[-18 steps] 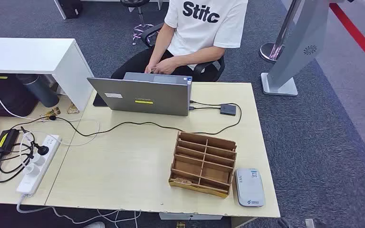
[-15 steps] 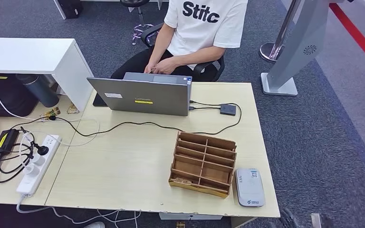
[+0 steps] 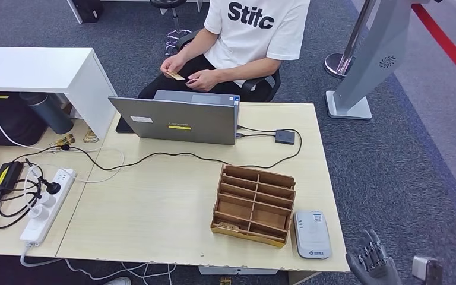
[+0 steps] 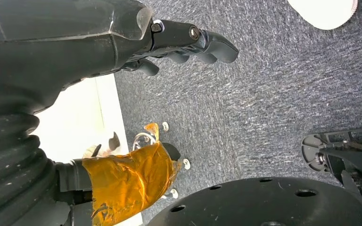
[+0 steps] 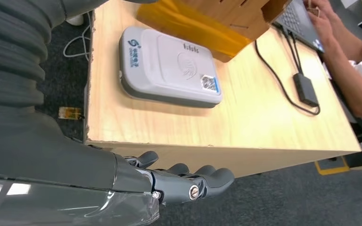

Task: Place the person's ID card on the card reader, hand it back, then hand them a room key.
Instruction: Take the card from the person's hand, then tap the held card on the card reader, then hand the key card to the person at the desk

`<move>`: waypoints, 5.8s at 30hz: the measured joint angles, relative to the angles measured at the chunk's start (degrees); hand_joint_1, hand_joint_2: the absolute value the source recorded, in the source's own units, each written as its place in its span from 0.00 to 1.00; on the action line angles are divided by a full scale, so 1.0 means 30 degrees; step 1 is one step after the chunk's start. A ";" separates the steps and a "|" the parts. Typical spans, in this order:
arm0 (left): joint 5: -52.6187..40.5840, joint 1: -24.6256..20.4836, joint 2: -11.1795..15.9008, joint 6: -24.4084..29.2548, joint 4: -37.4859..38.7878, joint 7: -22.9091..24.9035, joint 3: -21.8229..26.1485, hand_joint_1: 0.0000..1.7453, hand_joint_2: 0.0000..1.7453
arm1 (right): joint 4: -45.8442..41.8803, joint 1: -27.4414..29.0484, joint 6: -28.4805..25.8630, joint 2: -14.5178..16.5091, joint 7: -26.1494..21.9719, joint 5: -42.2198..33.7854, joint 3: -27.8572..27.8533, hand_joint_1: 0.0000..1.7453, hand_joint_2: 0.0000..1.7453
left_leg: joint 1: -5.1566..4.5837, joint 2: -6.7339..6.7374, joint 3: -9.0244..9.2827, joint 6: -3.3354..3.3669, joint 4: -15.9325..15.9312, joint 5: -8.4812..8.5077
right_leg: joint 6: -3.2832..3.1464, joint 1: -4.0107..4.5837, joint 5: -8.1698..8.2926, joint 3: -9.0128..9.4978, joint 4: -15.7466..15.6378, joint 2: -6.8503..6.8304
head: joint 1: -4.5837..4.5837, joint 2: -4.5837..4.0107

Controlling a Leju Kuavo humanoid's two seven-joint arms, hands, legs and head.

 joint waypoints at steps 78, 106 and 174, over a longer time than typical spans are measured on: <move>-0.1244 -0.0254 0.1315 0.0737 0.2016 0.0390 -0.5078 0.00 1.00 | 0.1195 -1.2804 -1.0007 -0.4517 0.4186 2.0959 1.7114 1.00 1.00 | 0.0010 0.0058 -0.0041 -0.0019 0.0013 0.0083 | -0.0017 0.0001 0.0092 -0.0069 0.0024 0.0076 | 0.0000 0.0000; 0.1348 0.0218 0.0177 0.0647 0.0842 -0.0062 -0.2889 0.00 1.00 | -1.1507 0.2979 -1.1912 -0.4279 -0.1832 1.4249 1.1866 1.00 1.00 | -0.0011 -0.0026 -0.0064 0.0033 0.0011 -0.0021 | 0.0037 -0.0007 0.0005 -0.0060 -0.0013 -0.0002 | -0.0004 0.0000; -0.1009 -0.0467 0.0519 0.1330 0.1058 -0.0393 -0.1588 0.00 1.00 | -0.1705 0.1119 -1.3723 -0.6969 0.4063 1.8690 1.6281 1.00 1.00 | -0.0009 0.0000 -0.0026 0.0032 0.0011 -0.0017 | 0.0036 -0.0005 0.0007 -0.0014 -0.0010 0.0004 | 0.0002 0.0000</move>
